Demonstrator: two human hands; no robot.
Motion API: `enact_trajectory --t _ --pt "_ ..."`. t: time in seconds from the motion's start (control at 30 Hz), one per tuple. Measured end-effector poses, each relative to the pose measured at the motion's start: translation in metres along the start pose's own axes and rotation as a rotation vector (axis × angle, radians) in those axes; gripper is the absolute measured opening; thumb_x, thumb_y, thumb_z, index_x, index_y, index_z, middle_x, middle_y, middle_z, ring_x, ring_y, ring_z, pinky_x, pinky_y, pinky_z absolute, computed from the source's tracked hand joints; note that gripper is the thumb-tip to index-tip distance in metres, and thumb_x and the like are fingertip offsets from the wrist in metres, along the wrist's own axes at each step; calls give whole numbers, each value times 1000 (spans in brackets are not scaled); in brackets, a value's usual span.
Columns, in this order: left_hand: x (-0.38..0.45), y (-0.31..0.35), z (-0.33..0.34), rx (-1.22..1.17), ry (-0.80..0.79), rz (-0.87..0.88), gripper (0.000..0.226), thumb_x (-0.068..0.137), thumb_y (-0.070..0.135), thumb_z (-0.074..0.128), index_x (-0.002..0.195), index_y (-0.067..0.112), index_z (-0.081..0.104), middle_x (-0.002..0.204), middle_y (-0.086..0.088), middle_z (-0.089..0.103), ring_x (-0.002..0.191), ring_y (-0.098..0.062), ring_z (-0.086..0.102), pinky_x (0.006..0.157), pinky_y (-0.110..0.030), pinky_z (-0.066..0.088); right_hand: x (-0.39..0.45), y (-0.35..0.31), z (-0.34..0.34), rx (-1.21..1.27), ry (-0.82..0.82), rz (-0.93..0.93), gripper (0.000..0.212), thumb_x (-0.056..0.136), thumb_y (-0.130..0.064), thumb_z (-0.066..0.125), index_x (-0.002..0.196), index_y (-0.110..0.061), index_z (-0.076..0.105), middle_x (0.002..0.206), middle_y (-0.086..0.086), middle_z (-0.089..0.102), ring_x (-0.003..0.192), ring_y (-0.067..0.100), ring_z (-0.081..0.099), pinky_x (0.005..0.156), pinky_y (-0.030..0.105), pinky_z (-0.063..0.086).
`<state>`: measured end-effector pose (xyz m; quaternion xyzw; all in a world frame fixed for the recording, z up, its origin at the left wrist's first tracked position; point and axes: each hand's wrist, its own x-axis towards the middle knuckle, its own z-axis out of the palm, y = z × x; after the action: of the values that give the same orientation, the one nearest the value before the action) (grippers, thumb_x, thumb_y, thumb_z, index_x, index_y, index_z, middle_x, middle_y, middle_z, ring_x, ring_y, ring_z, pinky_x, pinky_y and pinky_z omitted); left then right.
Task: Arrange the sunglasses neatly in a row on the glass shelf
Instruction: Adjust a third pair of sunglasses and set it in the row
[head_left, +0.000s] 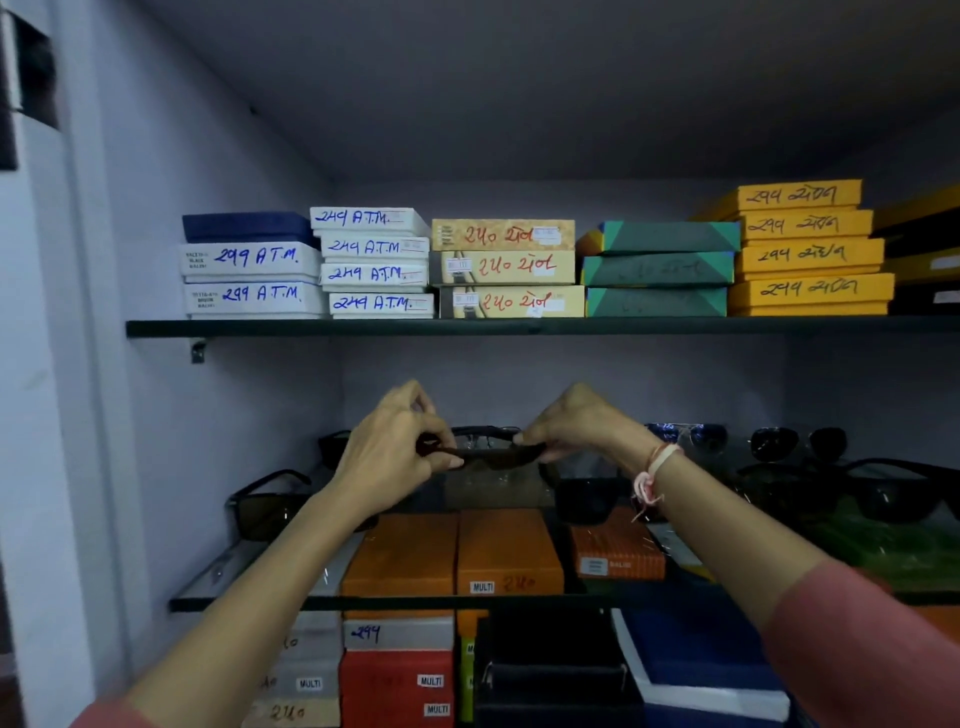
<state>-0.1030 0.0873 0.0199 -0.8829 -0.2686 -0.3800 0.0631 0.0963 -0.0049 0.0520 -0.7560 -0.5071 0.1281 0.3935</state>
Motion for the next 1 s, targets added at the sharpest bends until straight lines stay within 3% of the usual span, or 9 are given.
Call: enact_trajectory --t 0.1,0.23,0.3,0.4,0.53,0.67,0.77,0.87,1.0 --pt "5 -8 -5 -225 -17 -94 34 78 51 69 96 23 74 115 4 55 111 -12 48 89 -31 42 -3 -5 -4 -86 157 -121 25 71 -23 86 87 -5 82 81 13 80 76 27 77 82 41 62" --pt "16 -8 -16 -368 29 -246 42 88 45 61 121 19 63 114 -5 70 104 -19 65 89 -32 51 -2 -14 -9 -226 288 -250 26 72 -30 85 86 -8 83 76 10 80 73 24 75 82 41 61" --pt "23 -10 -19 -288 33 -297 36 85 36 69 115 17 69 111 -6 73 102 -19 66 89 -31 52 -3 -15 -7 -237 298 -281 27 72 -33 84 85 -9 83 74 9 79 70 21 75 82 40 60" --pt "32 -10 -23 -186 23 -322 24 79 33 76 93 13 78 94 -7 76 83 -16 66 70 -25 50 -6 -17 -4 -254 328 -328 25 73 -34 83 84 -11 84 73 8 79 69 21 74 80 39 61" --pt "37 -7 -22 45 44 -262 25 87 29 67 96 7 76 96 -20 72 91 -39 66 74 -42 56 -8 -17 -5 -254 401 -315 21 75 -34 81 74 -13 83 62 7 76 61 21 73 71 40 63" --pt "41 -10 -26 -126 -55 -378 20 84 25 72 89 5 76 88 -17 76 79 -32 73 76 -37 60 -6 -20 -13 -306 422 -185 25 72 -36 78 65 -12 79 61 3 73 64 21 70 65 34 59" --pt "45 -12 -33 -243 -187 -503 23 76 26 76 83 3 77 81 -14 77 78 -29 74 75 -36 61 -4 -20 -18 -329 384 -101 29 68 -35 75 52 -13 66 53 -2 61 60 21 59 54 26 41" --pt "43 -13 -39 -188 -279 -577 26 65 31 78 77 8 78 87 -10 75 87 -29 69 73 -36 56 -2 -15 -14 -307 273 -58 37 69 -35 74 47 -19 49 48 -5 47 49 16 44 49 26 32" --pt "33 -14 -34 -122 -311 -642 26 62 28 81 66 7 67 74 -5 64 77 -25 65 64 -32 50 4 -4 8 -297 194 -47 37 72 -33 73 50 -22 45 49 -5 43 49 16 41 54 29 35"
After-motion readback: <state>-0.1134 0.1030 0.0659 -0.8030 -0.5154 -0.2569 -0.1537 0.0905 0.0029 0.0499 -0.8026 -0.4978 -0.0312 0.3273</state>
